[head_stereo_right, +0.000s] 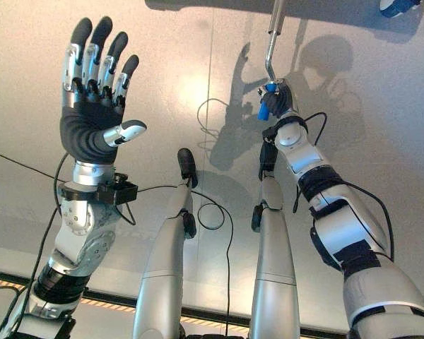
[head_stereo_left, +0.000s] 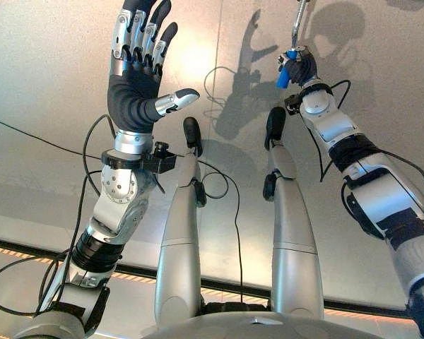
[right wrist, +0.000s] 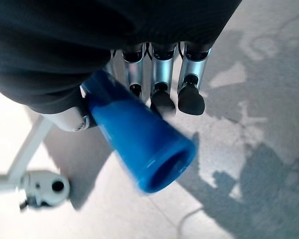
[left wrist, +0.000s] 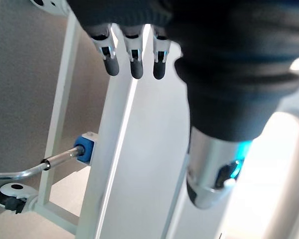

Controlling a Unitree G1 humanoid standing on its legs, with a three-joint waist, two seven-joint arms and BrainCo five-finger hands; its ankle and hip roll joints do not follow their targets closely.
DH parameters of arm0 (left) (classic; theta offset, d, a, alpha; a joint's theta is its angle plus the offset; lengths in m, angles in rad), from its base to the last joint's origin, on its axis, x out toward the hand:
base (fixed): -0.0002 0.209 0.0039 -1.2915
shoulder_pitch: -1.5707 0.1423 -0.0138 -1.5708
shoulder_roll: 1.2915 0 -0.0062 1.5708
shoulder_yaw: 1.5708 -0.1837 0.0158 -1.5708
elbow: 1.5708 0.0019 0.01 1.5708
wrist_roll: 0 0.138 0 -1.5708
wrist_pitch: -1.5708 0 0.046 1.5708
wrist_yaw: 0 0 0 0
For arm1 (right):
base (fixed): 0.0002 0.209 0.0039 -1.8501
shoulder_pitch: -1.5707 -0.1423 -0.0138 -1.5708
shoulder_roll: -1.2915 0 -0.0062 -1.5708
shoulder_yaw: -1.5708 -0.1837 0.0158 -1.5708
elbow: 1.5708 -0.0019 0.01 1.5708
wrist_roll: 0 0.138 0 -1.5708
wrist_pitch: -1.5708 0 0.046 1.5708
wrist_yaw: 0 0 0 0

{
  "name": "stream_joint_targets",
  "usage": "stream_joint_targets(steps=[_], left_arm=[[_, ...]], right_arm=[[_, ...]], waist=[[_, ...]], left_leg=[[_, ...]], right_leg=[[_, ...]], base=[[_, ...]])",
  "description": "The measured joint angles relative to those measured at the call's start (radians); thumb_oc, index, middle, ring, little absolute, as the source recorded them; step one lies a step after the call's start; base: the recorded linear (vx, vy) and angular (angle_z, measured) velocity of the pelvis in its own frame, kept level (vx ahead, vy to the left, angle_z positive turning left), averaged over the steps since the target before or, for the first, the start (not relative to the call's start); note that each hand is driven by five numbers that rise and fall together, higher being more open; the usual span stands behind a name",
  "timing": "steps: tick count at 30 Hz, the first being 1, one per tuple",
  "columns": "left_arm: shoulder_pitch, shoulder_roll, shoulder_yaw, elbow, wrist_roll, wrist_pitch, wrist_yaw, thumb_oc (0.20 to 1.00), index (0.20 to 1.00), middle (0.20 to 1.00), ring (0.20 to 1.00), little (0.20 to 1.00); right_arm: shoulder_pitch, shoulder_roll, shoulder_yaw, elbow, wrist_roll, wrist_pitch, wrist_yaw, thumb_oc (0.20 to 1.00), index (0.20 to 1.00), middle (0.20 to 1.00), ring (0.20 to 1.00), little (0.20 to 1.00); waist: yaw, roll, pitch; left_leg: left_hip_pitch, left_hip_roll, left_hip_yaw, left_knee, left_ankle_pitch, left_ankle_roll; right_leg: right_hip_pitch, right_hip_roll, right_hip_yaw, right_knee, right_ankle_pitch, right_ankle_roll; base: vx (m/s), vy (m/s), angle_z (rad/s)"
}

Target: Raise the hospital bed

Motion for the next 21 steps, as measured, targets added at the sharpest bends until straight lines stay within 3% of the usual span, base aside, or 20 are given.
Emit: stream_joint_targets(steps=[3,4,8,21], left_arm=[[0.001,0.001,-0.015,-0.002,-0.014,0.000,0.000,1.000,1.000,1.000,1.000,1.000],[0.001,-0.006,-0.032,-0.002,-0.027,0.000,-0.002,1.000,1.000,1.000,1.000,1.000],[-0.001,-0.003,-0.051,-0.002,-0.031,0.002,-0.011,1.000,1.000,1.000,1.000,1.000],[-0.009,0.000,-0.059,-0.002,-0.031,0.002,-0.014,1.000,1.000,1.000,1.000,1.000]], right_arm=[[-0.013,0.012,-0.021,0.033,0.039,-0.024,-0.020,0.200,0.200,0.200,0.200,0.200],[-0.040,0.025,-0.068,0.125,0.083,-0.067,-0.011,0.200,0.200,0.200,0.200,0.200],[-0.068,0.050,-0.095,0.199,0.176,-0.081,0.013,0.200,0.200,0.200,0.200,0.200],[-0.081,0.019,-0.095,0.243,0.182,-0.081,0.012,0.200,0.200,0.200,0.200,0.200]], waist=[[0.000,0.000,0.000],[0.003,0.000,-0.001],[0.002,0.000,-0.001],[0.029,0.000,-0.001]], left_leg=[[-0.003,-0.004,-0.004,-0.004,0.001,-0.017],[-0.008,-0.008,-0.008,-0.002,0.001,-0.015],[-0.024,-0.017,-0.020,-0.003,0.003,-0.011],[-0.045,-0.030,-0.033,0.006,-0.001,-0.002]], right_leg=[[0.001,-0.002,-0.004,-0.001,-0.002,0.005],[0.002,-0.006,-0.007,-0.009,0.000,0.011],[0.001,-0.014,-0.013,-0.025,0.008,0.012],[0.000,-0.029,-0.025,-0.036,0.011,0.022]], base=[[0.01,0.039,0.06],[0.01,0.049,0.07],[0.01,0.051,0.06],[0.01,0.042,0.02]])
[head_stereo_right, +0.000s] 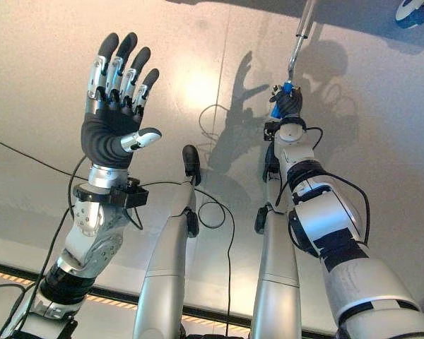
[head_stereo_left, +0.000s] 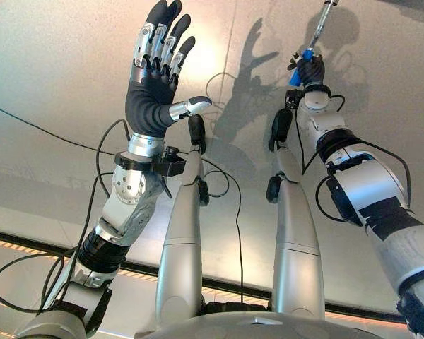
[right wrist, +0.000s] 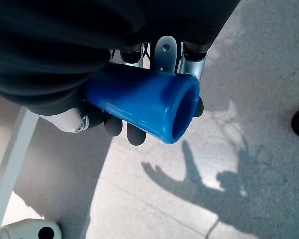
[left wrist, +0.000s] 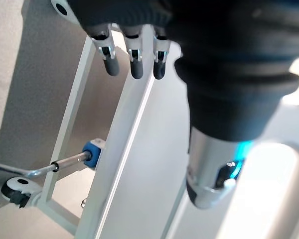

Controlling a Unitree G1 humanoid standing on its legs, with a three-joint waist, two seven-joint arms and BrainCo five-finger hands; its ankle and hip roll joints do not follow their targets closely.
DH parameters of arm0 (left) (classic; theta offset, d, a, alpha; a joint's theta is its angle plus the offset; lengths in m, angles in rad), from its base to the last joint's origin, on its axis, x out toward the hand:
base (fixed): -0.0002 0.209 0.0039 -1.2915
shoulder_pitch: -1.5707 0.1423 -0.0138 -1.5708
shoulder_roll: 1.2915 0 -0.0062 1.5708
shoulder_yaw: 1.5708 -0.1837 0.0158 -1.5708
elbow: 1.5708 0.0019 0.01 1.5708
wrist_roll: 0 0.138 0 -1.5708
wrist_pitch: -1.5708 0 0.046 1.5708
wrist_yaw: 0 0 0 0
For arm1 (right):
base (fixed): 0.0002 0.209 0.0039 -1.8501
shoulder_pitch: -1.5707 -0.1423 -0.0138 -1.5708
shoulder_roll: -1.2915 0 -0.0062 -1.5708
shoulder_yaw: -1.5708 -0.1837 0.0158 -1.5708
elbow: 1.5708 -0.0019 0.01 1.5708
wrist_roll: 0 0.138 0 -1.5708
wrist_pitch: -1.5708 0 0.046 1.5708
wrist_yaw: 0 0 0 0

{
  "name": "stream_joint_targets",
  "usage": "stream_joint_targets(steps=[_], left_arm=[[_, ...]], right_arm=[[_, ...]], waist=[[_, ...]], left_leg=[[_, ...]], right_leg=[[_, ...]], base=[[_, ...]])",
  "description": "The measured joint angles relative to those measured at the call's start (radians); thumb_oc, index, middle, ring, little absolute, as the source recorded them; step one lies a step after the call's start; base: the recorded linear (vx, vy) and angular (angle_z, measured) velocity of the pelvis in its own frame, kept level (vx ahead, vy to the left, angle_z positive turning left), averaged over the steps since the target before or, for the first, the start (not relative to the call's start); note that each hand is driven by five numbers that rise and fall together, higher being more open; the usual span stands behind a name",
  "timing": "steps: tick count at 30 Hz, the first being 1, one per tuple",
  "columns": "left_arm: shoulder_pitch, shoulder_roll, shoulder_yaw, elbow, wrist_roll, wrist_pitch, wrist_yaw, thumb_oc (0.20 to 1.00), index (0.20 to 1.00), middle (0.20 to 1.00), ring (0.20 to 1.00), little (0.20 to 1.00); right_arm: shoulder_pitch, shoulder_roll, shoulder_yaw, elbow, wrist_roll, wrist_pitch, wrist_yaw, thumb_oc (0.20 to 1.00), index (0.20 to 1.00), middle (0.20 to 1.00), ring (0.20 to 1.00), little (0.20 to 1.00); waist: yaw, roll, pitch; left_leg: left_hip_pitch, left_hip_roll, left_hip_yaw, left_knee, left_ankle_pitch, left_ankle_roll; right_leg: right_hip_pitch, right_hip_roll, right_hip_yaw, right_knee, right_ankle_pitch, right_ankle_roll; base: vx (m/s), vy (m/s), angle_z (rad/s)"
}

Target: Raise the hospital bed

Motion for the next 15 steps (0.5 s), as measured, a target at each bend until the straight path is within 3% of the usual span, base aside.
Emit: stream_joint_targets(steps=[15], left_arm=[[-0.005,-0.014,0.004,0.000,-0.017,0.000,0.001,1.000,1.000,1.000,1.000,1.000]], right_arm=[[-0.010,-0.010,-0.003,0.006,0.011,0.005,-0.013,0.200,0.200,0.200,0.200,0.200]], waist=[[0.010,0.001,-0.001]], left_leg=[[-0.040,-0.016,-0.034,0.021,0.001,0.008]], right_leg=[[-0.006,-0.020,-0.035,0.001,-0.005,0.007]], base=[[0.02,0.055,0.05]])
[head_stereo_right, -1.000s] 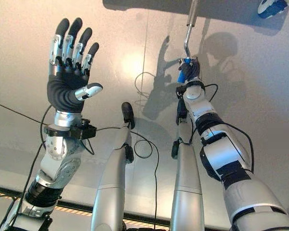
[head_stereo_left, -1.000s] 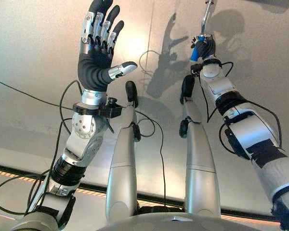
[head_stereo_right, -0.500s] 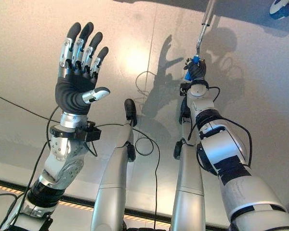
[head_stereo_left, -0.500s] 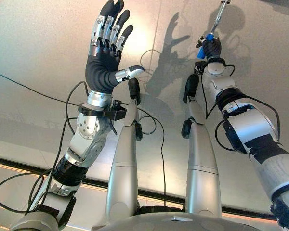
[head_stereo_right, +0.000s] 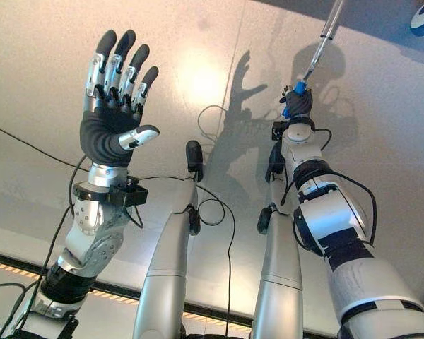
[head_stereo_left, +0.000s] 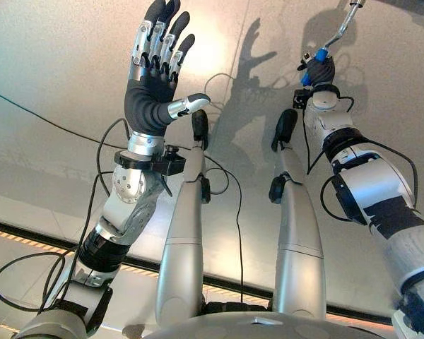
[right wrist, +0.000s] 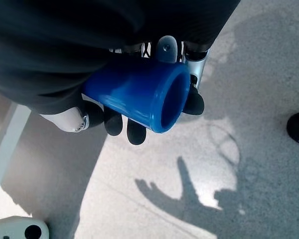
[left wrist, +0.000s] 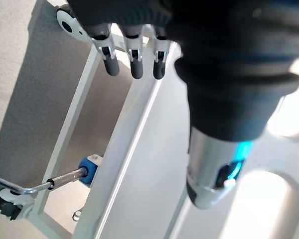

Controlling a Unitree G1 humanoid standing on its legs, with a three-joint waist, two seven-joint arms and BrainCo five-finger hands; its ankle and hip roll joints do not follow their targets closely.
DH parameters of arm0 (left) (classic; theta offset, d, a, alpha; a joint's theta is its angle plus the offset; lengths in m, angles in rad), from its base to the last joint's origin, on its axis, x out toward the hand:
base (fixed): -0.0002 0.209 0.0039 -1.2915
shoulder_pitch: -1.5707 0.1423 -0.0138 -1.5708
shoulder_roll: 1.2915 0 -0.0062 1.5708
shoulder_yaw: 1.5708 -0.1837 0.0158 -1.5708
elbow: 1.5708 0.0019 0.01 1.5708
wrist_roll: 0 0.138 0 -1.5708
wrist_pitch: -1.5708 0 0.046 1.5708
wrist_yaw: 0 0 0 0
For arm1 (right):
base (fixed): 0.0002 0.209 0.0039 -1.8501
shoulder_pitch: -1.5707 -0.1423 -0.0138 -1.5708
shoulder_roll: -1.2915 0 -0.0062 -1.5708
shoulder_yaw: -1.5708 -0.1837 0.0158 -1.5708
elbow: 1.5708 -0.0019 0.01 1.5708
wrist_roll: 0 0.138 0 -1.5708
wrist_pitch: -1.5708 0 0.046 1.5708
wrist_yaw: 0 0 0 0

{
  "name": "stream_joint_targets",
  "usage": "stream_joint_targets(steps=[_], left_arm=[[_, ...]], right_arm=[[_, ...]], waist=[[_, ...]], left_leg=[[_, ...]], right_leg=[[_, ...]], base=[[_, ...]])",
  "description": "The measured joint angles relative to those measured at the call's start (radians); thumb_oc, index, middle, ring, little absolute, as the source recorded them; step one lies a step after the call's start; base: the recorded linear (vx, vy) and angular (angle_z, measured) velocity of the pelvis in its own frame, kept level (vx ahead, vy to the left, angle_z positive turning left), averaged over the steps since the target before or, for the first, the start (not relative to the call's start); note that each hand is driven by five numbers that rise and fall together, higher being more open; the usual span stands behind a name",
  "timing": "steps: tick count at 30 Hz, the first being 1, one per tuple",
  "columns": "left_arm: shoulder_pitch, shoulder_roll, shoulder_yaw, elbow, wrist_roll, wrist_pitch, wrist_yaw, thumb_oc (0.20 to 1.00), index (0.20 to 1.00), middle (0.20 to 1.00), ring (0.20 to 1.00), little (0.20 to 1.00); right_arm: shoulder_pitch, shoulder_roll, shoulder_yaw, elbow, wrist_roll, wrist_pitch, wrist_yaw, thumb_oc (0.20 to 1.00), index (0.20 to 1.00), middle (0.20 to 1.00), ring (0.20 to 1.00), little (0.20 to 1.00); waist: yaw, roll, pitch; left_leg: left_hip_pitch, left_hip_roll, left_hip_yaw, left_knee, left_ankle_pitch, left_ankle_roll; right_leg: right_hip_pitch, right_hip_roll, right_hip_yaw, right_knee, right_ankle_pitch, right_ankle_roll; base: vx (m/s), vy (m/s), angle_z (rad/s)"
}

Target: Raise the hospital bed

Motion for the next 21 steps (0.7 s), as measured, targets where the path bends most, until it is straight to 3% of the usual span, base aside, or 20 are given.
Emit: stream_joint_targets(steps=[15,21], left_arm=[[0.000,-0.011,0.029,0.000,-0.001,0.000,0.022,1.000,1.000,1.000,1.000,1.000],[0.005,-0.012,0.041,0.001,-0.001,0.000,0.024,1.000,1.000,1.000,1.000,1.000]], right_arm=[[0.012,0.040,0.085,-0.131,-0.001,0.001,-0.001,0.200,0.200,0.200,0.200,0.200],[0.059,0.043,0.117,-0.278,0.000,0.005,0.001,0.200,0.200,0.200,0.200,0.200]], waist=[[0.015,0.006,-0.004],[0.010,0.008,-0.004]], left_leg=[[0.001,0.005,0.002,0.002,-0.001,-0.002],[0.002,0.008,0.007,0.005,-0.002,-0.003]], right_leg=[[0.000,0.001,0.001,0.001,0.000,-0.002],[0.000,0.003,0.002,0.000,0.002,-0.004]], base=[[0.01,0.026,0.00],[0.00,0.000,0.00]])
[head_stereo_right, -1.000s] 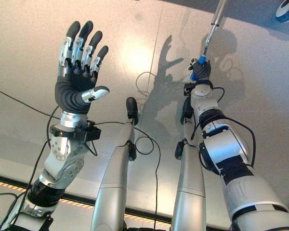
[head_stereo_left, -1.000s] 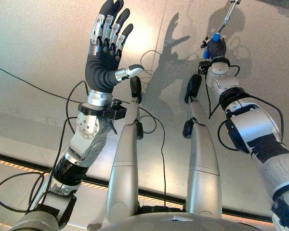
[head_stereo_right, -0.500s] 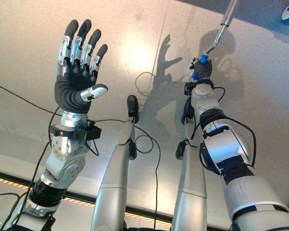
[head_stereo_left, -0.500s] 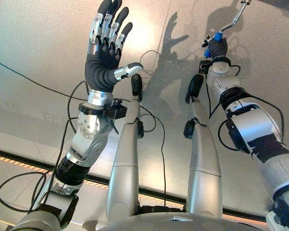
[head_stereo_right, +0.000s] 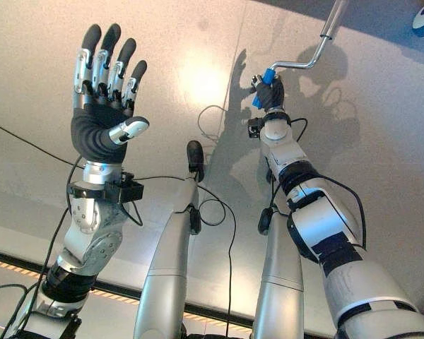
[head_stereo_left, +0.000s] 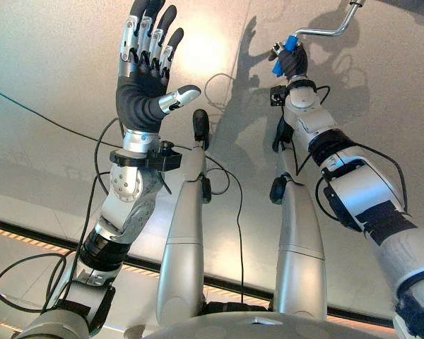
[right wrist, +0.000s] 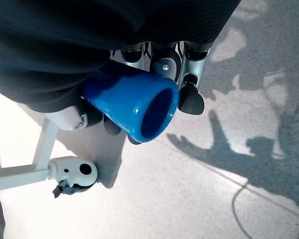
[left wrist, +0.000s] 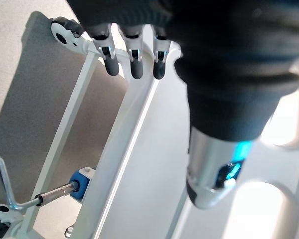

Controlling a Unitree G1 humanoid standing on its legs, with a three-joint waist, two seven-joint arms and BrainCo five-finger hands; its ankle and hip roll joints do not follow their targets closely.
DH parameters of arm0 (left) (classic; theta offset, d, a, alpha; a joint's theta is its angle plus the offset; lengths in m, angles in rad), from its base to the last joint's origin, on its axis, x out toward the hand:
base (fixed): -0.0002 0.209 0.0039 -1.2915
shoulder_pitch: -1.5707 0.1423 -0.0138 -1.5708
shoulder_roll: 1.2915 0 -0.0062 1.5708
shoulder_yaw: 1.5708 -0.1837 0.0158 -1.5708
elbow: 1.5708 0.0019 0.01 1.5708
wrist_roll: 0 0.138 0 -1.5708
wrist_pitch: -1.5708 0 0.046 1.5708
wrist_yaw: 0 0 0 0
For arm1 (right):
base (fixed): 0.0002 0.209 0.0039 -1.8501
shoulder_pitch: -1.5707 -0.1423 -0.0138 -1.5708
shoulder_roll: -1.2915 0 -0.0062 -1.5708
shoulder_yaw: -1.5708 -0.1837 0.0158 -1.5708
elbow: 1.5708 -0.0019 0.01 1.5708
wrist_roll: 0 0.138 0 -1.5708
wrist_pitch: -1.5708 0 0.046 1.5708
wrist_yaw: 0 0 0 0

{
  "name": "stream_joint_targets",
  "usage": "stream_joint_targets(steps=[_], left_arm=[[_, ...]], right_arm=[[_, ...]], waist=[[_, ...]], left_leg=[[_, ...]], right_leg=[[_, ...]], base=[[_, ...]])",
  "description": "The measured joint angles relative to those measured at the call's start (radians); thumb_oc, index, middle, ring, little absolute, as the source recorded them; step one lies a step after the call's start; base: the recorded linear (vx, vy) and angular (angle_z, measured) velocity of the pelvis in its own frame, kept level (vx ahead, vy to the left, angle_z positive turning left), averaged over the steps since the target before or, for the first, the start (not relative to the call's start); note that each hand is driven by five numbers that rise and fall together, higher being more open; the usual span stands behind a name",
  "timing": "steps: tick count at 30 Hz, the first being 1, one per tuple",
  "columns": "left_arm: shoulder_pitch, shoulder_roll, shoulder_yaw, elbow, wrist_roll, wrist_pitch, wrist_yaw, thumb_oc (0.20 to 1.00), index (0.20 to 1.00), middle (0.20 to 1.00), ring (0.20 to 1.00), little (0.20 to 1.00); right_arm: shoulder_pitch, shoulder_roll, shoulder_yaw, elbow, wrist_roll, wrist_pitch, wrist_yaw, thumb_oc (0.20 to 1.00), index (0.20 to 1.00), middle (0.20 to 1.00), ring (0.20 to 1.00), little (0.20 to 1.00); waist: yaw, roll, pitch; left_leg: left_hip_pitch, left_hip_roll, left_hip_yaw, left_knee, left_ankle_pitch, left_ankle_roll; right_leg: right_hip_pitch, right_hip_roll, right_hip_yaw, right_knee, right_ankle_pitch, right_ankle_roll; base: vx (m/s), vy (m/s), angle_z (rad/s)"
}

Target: Raise the hospital bed

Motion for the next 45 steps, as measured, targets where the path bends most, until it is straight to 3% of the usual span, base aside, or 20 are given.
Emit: stream_joint_targets(steps=[6,7,12,18,22,28,41,45], left_arm=[[0.004,0.002,0.007,-0.002,0.001,-0.001,-0.002,1.000,1.000,1.000,1.000,1.000],[0.010,0.006,0.015,-0.002,0.001,-0.001,-0.002,1.000,1.000,1.000,1.000,1.000],[0.031,0.051,0.026,-0.003,0.001,-0.002,-0.013,1.000,1.000,1.000,1.000,1.000],[0.090,0.075,0.018,-0.004,0.002,-0.004,-0.071,1.000,1.000,1.000,1.000,1.000],[0.148,0.090,0.025,-0.004,0.002,-0.003,-0.107,1.000,1.000,1.000,1.000,1.000],[0.228,0.128,0.074,-0.047,-0.002,-0.002,-0.177,1.000,1.000,1.000,1.000,1.000],[0.234,0.138,0.112,-0.082,-0.019,-0.002,-0.233,1.000,1.000,1.000,1.000,1.000],[0.234,0.129,0.113,-0.082,-0.020,-0.002,-0.235,1.000,1.000,1.000,1.000,1.000]], right_arm=[[0.092,-0.011,0.000,-0.223,0.124,-0.033,0.019,0.200,0.200,0.200,0.200,0.200],[0.162,-0.037,0.002,-0.371,0.154,-0.045,0.042,0.200,0.200,0.200,0.200,0.200],[0.339,-0.121,-0.003,-0.723,0.225,-0.074,0.085,0.200,0.200,0.200,0.200,0.200],[0.421,-0.162,-0.015,-0.798,0.290,-0.090,0.148,0.200,0.200,0.200,0.200,0.200],[0.509,-0.166,-0.058,-0.865,0.336,-0.097,0.181,0.200,0.200,0.200,0.200,0.200],[0.689,-0.226,-0.149,-0.926,0.374,-0.097,0.249,0.200,0.200,0.200,0.200,0.200],[0.784,-0.124,-0.232,-0.915,0.370,-0.096,0.251,0.200,0.200,0.200,0.200,0.200],[0.785,-0.070,-0.263,-0.882,0.292,-0.100,0.214,0.200,0.200,0.200,0.200,0.200]], waist=[[-0.004,0.001,0.000],[-0.002,0.001,0.001],[-0.021,0.003,0.001],[-0.026,0.002,0.002],[-0.051,0.000,0.003],[-0.056,-0.006,0.007],[-0.077,-0.038,0.019],[-0.080,-0.043,0.017]], left_leg=[[0.003,0.002,0.007,0.001,-0.001,-0.001],[0.002,0.002,0.009,0.001,-0.002,0.001],[0.020,0.001,0.019,0.002,-0.004,0.004],[0.092,0.005,0.064,-0.006,-0.013,0.009],[0.137,0.005,0.067,-0.025,-0.013,0.008],[0.230,0.010,0.075,-0.073,-0.013,0.007],[0.296,0.008,0.093,-0.103,-0.014,0.009],[0.308,0.004,0.095,-0.110,-0.012,0.011]], right_leg=[[-0.001,0.001,0.004,0.002,0.001,-0.001],[-0.003,0.001,0.008,0.002,0.001,-0.001],[0.010,0.000,0.012,0.005,0.002,0.001],[0.055,0.010,0.047,0.001,0.004,0.005],[0.094,0.013,0.051,-0.006,0.003,0.007],[0.168,0.018,0.056,-0.030,-0.007,0.011],[0.214,0.018,0.070,-0.036,-0.013,0.017],[0.220,0.016,0.078,-0.035,-0.014,0.019]], base=[[0.00,0.000,0.00],[-0.02,-0.031,-0.01],[-0.03,-0.070,-0.01],[-0.03,-0.103,-0.09],[-0.02,-0.112,-0.02],[-0.01,-0.156,-0.03],[0.00,-0.116,-0.02],[0.00,-0.057,-0.02]])
